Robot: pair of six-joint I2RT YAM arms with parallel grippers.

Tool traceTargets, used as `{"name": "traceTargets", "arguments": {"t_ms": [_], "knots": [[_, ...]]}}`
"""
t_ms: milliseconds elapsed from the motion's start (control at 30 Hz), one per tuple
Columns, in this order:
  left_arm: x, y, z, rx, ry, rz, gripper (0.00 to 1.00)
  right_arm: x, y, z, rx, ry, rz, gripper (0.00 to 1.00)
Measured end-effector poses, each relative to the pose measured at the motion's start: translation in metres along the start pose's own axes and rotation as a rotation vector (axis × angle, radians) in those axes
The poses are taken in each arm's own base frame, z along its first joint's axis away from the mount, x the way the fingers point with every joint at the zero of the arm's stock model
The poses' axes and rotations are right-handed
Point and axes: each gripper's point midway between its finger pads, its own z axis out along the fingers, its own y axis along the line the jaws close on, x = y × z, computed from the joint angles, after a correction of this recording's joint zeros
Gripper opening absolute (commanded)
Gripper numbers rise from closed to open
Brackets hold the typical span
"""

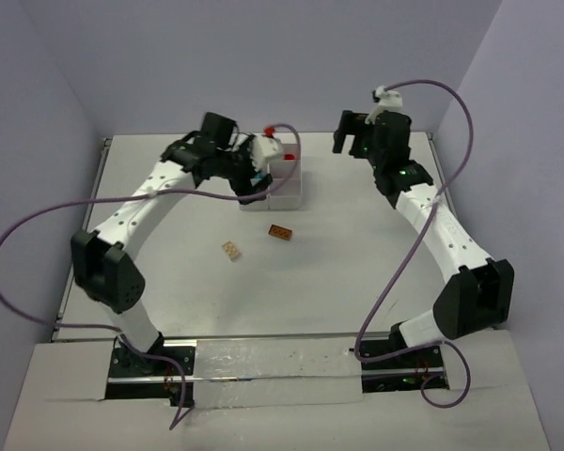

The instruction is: Sort the legos into containers by color

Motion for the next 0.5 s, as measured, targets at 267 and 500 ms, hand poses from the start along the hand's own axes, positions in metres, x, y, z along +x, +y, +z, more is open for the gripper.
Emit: {"name": "traceTargets", "arguments": {"t_ms": [267,500], "knots": [[0.038,-0.065,0.113,0.245,0.34,0.288,0.79,0.084,-0.108,-0.037,0.157,0.242,0.077,1.0],[0.088,-0.082,0.16,0.298,0.547,0.401,0.79,0.099,-0.129,-0.066,0.175,0.282,0.111,1.0]]}}
